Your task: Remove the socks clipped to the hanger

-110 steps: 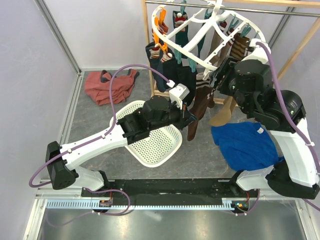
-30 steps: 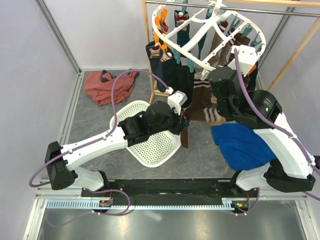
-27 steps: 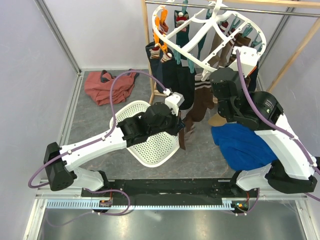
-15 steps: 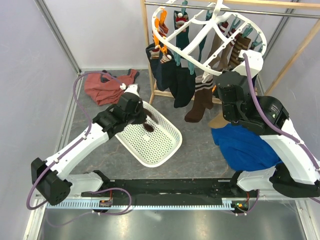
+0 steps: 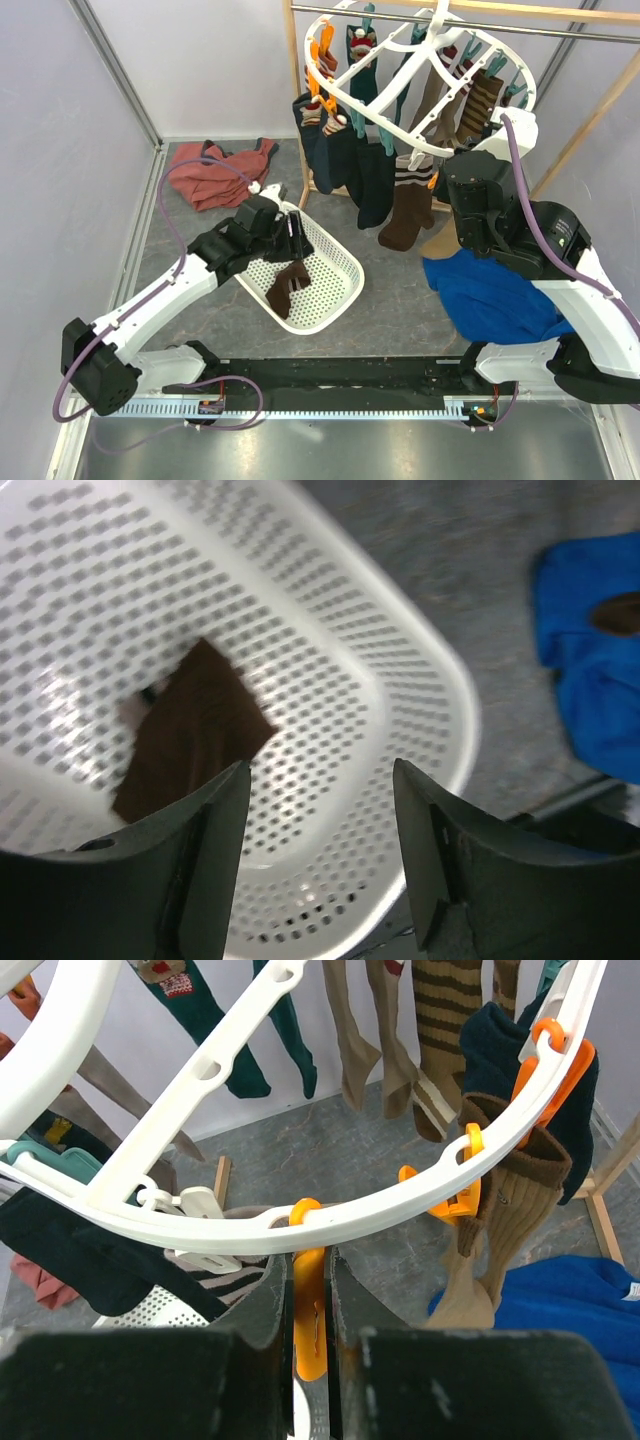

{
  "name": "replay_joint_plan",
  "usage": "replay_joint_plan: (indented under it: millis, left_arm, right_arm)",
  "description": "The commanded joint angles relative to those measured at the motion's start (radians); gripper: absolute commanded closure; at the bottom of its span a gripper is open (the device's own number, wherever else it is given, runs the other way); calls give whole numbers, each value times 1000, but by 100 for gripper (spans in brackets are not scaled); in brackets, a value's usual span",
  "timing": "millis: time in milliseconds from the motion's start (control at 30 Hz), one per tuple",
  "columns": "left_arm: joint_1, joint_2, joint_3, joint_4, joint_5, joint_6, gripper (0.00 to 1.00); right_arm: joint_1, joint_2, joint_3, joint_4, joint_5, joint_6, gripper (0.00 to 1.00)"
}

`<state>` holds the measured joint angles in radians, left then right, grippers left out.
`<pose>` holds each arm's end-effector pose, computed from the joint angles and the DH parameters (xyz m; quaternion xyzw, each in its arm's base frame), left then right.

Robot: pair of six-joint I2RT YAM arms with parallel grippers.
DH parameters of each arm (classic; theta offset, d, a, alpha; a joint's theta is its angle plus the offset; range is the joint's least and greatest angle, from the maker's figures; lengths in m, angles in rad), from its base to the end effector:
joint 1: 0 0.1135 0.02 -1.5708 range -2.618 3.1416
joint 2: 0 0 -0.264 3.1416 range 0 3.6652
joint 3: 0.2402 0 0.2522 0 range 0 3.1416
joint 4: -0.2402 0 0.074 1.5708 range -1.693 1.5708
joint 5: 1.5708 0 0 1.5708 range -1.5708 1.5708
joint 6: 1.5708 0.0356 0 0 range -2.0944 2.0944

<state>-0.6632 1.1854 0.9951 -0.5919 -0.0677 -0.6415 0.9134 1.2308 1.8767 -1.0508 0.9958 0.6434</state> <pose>0.1987 -0.1522 0.2935 -0.0030 0.9228 -0.2082 0.3241 0.1320 0.1221 0.5210 0.1618 0.7622 0.0557 0.6243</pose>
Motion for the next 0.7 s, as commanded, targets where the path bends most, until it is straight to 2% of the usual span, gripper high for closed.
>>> replay_joint_plan:
  millis: [0,67,100,133,367,467,667]
  left_arm:
    - [-9,-52,28,317,268,97,33]
    - [-15,-32,42,389,365,112,31]
    - [-21,-23,48,449,393,127,22]
    - [-27,5,57,473,416,137,21]
    - [-87,161,207,587,580,201,21]
    - [-107,215,252,670,615,223,21]
    - [-113,290,319,669,576,272,20]
  right_arm:
    - [1,-19,-11,-3,-22,10,88]
    - [1,-22,-17,3,-29,12,87]
    - [1,-22,-19,5,-32,13,87]
    - [1,-22,-21,6,-36,13,87]
    - [1,-24,-30,26,-42,15,86]
    - [1,-24,-34,38,-48,12,85]
    - [1,-14,-37,57,-57,2,85]
